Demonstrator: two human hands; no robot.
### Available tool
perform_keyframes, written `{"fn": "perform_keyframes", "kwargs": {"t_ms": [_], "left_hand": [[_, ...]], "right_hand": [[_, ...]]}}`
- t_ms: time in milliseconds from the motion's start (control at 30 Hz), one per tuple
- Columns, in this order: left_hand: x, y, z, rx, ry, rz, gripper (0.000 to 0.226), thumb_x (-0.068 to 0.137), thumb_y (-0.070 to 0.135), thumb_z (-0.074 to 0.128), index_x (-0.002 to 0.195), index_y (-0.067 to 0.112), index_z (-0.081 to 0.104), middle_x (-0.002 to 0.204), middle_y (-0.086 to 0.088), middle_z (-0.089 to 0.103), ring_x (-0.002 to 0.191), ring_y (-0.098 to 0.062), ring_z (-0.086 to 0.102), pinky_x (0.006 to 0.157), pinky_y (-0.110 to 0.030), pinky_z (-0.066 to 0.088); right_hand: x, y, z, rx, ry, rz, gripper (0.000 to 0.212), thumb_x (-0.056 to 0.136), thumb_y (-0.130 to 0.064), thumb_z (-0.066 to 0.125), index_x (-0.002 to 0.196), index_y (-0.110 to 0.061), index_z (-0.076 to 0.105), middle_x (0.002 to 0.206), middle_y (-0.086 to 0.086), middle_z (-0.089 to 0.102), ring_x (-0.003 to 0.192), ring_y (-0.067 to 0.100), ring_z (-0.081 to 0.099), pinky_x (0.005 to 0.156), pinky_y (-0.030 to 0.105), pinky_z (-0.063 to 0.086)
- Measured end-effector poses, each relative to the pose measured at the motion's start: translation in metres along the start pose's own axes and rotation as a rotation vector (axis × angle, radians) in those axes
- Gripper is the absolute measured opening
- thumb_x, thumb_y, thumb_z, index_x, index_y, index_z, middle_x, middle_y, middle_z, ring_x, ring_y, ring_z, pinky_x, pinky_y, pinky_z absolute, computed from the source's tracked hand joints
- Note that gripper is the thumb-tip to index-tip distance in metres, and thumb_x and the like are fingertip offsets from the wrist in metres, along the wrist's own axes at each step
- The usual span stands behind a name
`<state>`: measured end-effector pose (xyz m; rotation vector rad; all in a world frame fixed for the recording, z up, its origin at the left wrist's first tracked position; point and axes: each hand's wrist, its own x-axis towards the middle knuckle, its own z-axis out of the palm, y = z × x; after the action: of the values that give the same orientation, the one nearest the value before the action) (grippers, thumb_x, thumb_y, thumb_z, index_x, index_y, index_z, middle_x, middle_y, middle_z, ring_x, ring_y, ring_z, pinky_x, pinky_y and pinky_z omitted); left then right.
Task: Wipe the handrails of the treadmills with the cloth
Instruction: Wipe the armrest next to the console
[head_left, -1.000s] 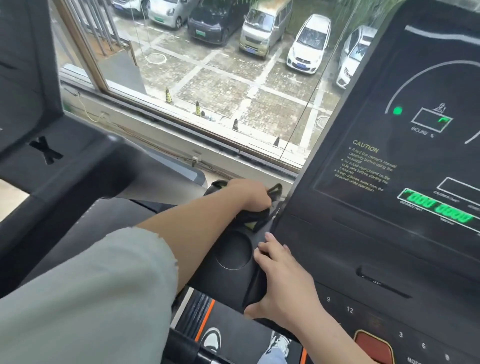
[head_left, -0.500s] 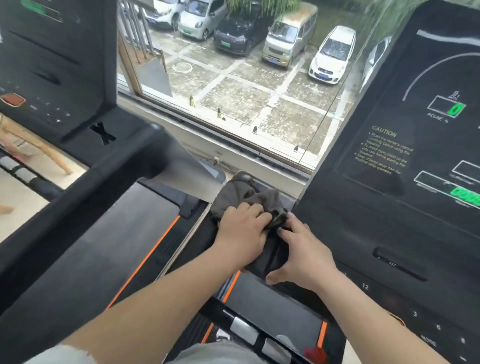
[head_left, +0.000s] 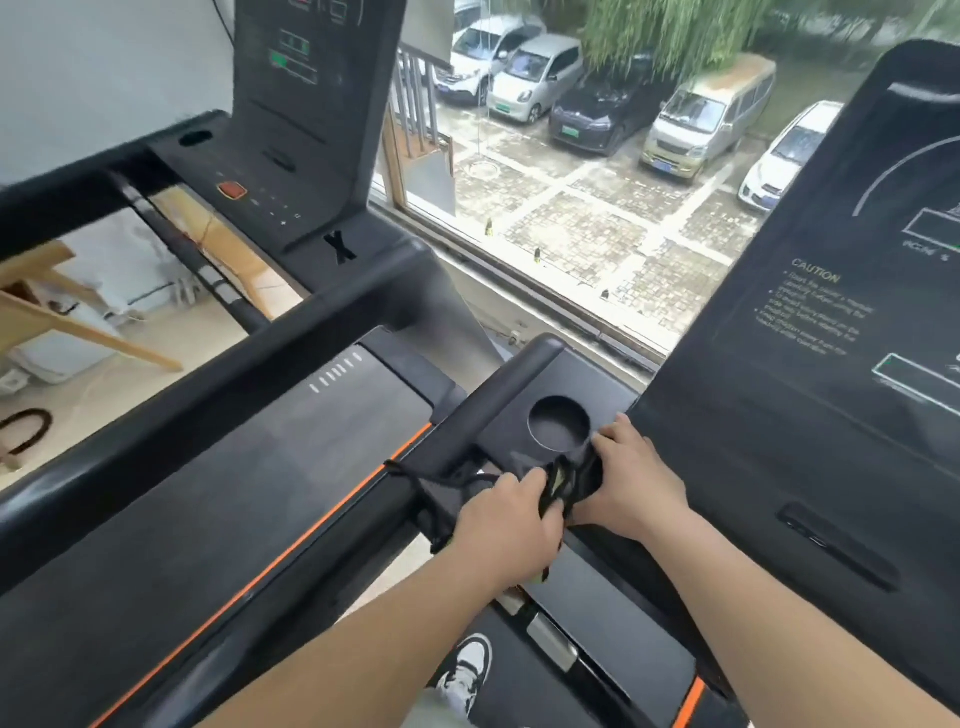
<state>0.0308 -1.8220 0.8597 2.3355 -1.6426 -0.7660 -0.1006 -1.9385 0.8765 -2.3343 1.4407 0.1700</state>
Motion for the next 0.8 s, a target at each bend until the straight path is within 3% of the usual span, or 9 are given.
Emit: {"fn": "perform_keyframes", "kwargs": {"t_ms": [133, 333, 433, 533, 567, 633, 700, 767, 800], "left_hand": [[-0.035, -0.018, 0.008, -0.023, -0.054, -0.085, 0.027, 0.097, 0.051, 0.042, 0.093, 0.024, 0.047, 0.106, -0.005, 0.065, 0.105, -0.033, 0.062, 0.086, -0.041, 0.051], [-0.051, -0.031, -0.021, -0.531, 0.206, -0.364, 0.032, 0.094, 0.051, 0.05, 0.094, 0.021, 0.062, 0.097, -0.001, 0.071, 0.098, -0.028, 0.065, 0.094, -0.044, 0.053], [-0.04, -0.031, -0.058, -0.528, 0.405, -0.285, 0.032, 0.099, 0.05, 0.048, 0.103, 0.021, 0.06, 0.101, -0.001, 0.064, 0.097, -0.023, 0.063, 0.091, -0.045, 0.055], [-0.022, -0.03, -0.071, -0.28, 0.695, -0.055, 0.026, 0.102, 0.05, 0.046, 0.106, 0.025, 0.054, 0.102, 0.006, 0.052, 0.092, -0.017, 0.056, 0.078, -0.038, 0.054], [-0.014, -0.032, -0.067, -0.179, 0.714, 0.003, 0.026, 0.102, 0.049, 0.047, 0.108, 0.025, 0.054, 0.105, 0.005, 0.051, 0.095, -0.019, 0.054, 0.078, -0.039, 0.053], [0.007, -0.048, -0.047, 0.067, 0.508, 0.003, 0.039, 0.101, 0.053, 0.044, 0.129, 0.027, 0.053, 0.129, 0.002, 0.053, 0.116, -0.023, 0.051, 0.097, -0.045, 0.048], [0.023, -0.065, -0.026, 0.284, 0.224, -0.044, 0.062, 0.1, 0.058, 0.036, 0.156, 0.032, 0.03, 0.162, 0.001, 0.033, 0.146, -0.027, 0.031, 0.121, -0.053, 0.023], [0.035, -0.077, -0.021, 0.32, 0.167, -0.022, 0.068, 0.1, 0.06, 0.028, 0.162, 0.035, 0.017, 0.171, 0.002, 0.016, 0.155, -0.026, 0.017, 0.125, -0.056, 0.007], [0.042, -0.079, -0.023, 0.308, 0.175, -0.001, 0.067, 0.1, 0.061, 0.026, 0.162, 0.036, 0.016, 0.171, 0.003, 0.014, 0.156, -0.025, 0.015, 0.125, -0.057, 0.006]], "right_hand": [[-0.001, -0.003, -0.004, 0.011, -0.034, 0.001, 0.073, 0.037, -0.076, 0.079, 0.087, -0.029, 0.054, 0.107, -0.013, 0.036, 0.101, 0.016, 0.043, 0.062, 0.036, 0.05], [-0.004, -0.009, -0.007, -0.051, -0.057, 0.01, 0.071, 0.044, -0.074, 0.083, 0.086, -0.025, 0.054, 0.106, -0.01, 0.039, 0.097, 0.018, 0.05, 0.06, 0.033, 0.045], [-0.002, -0.012, -0.01, -0.116, -0.054, -0.008, 0.077, 0.044, -0.079, 0.082, 0.09, -0.023, 0.056, 0.101, -0.009, 0.041, 0.086, 0.014, 0.054, 0.055, 0.03, 0.041], [-0.002, -0.017, -0.016, -0.226, -0.044, -0.026, 0.079, 0.045, -0.083, 0.08, 0.089, -0.022, 0.058, 0.094, -0.009, 0.041, 0.083, 0.013, 0.053, 0.054, 0.027, 0.034], [-0.001, -0.019, -0.019, -0.28, -0.043, -0.047, 0.079, 0.046, -0.085, 0.078, 0.088, -0.022, 0.058, 0.093, -0.008, 0.042, 0.086, 0.014, 0.052, 0.058, 0.026, 0.034], [0.006, -0.023, -0.028, -0.406, -0.063, -0.106, 0.079, 0.049, -0.092, 0.071, 0.085, -0.023, 0.057, 0.094, -0.007, 0.047, 0.093, 0.018, 0.051, 0.07, 0.028, 0.036], [0.018, -0.021, -0.04, -0.455, -0.088, -0.127, 0.08, 0.051, -0.097, 0.064, 0.084, -0.024, 0.059, 0.094, -0.007, 0.052, 0.093, 0.019, 0.052, 0.075, 0.03, 0.036], [0.032, -0.013, -0.048, -0.472, -0.08, -0.145, 0.084, 0.052, -0.1, 0.056, 0.091, -0.026, 0.066, 0.098, -0.008, 0.055, 0.098, 0.019, 0.052, 0.079, 0.032, 0.041], [0.039, -0.008, -0.049, -0.504, -0.095, -0.162, 0.089, 0.054, -0.102, 0.051, 0.098, -0.027, 0.069, 0.105, -0.008, 0.057, 0.107, 0.02, 0.051, 0.091, 0.034, 0.042]]}}
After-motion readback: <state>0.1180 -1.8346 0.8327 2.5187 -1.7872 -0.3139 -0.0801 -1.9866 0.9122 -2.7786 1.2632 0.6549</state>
